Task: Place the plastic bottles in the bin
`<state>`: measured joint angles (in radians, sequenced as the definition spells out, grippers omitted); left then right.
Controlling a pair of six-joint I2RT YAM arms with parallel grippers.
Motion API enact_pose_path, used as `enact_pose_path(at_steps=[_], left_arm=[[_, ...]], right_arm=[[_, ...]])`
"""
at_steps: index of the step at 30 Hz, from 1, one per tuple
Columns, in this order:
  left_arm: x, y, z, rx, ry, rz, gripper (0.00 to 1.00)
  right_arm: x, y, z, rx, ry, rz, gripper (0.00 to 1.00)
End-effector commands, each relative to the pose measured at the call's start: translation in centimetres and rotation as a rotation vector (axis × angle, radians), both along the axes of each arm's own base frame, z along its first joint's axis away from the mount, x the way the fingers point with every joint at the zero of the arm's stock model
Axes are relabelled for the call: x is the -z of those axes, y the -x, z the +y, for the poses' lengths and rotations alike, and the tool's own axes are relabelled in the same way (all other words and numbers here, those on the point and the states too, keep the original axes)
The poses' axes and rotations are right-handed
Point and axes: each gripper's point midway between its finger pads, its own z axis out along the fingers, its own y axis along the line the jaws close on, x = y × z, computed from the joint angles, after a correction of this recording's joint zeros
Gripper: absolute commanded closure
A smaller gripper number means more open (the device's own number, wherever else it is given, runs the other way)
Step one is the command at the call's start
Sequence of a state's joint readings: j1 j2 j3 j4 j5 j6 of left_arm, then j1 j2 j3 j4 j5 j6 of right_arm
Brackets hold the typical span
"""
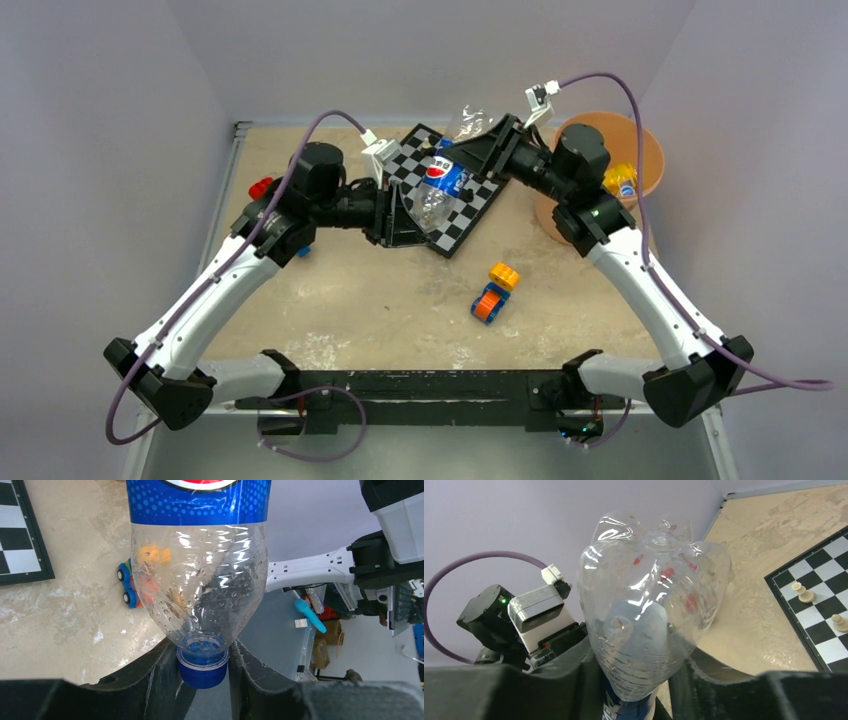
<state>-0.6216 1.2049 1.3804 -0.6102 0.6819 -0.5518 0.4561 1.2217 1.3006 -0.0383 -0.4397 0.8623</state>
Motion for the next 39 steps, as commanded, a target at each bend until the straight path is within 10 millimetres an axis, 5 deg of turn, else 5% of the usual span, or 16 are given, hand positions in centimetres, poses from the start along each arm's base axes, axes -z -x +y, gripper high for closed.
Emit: enact_pose_path(at_steps=[1,6,7,11,19,25,29,34,39], left_arm=[[-0.9,0.0,0.9,-0.040,0.001,-0.078,0.77],[-0.3,-0.6,1.9,-0.117,-0.048,-0.081,0.03],[-0.2,-0.6,2.2,-0.130,-0.056,-0.080,0.00],[-0.6,-0.3,3.4,-0.161,-0.087,-0.110,0.00],[0.2,-0.2,5.7,-0.240,-0.162,-0.134,0.00],[0.6,-0.3,6.1,-0.283,-0.158,-0.127,0.00],[0.4,-0.4,6.5,-0.302,-0.152,-0.138,0.00],[0.5,-0.4,6.8,-0.315,-0.164,-0.139,0.00],[0.8,-0.3,7.2,-0.332,-0.174,-0.140,0.00]], right_arm=[[-1.9,0.3,-0.6,0.033,-0.043,-0.058,0.72],[-1.7,-0.9,-3.6,0.207,0.096,-0.076,0.77],[-1.7,-1.4,-4.6,0.261,0.147,-0.087,0.78],[-1.9,-3.5,-10.6,0.506,0.331,-0.102,0.81],[-4.8,-4.5,-27.7,1.129,0.577,-0.119,0.79],[-5.9,-4.4,-35.9,1.424,0.663,-0.100,0.77],[-5.0,-5.9,-38.1,1.500,0.700,-0.074,0.73],[-1.8,-9.4,-37.4,1.390,0.770,-0.018,0.12],[-0.4,-9.6,-36.9,1.343,0.776,0.032,0.01]])
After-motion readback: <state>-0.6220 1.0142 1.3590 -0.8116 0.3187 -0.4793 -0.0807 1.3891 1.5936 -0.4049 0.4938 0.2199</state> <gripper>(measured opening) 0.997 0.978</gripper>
